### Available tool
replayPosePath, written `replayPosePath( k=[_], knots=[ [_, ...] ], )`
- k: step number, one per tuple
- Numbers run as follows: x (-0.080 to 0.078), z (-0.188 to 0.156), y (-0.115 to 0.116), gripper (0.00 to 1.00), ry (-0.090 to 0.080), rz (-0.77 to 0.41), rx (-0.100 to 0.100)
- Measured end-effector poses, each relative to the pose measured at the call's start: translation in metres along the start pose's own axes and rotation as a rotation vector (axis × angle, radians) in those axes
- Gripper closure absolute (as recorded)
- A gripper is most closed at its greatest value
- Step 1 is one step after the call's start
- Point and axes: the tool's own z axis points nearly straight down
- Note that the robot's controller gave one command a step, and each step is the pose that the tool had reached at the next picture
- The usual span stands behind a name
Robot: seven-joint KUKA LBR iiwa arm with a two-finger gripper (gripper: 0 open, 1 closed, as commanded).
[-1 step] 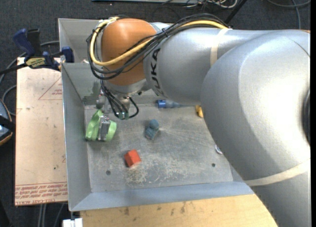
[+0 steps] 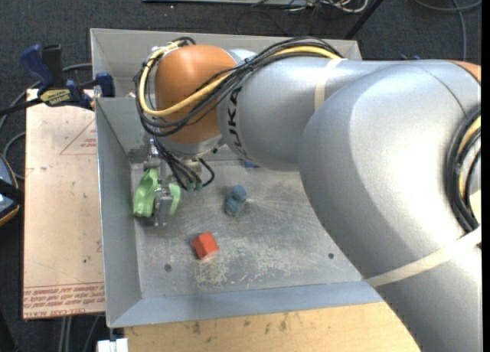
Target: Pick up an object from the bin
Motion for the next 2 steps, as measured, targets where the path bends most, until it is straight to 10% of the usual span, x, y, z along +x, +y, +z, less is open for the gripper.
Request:
replayPosePath(
  k=[1,2],
  knots=[
    [0.0,0.001,0.0,1.0,0.002,0.003,-0.001],
    [-0.002,-0.122,-0.013,1.0,0.0,0.031,0.001]
  ],
)
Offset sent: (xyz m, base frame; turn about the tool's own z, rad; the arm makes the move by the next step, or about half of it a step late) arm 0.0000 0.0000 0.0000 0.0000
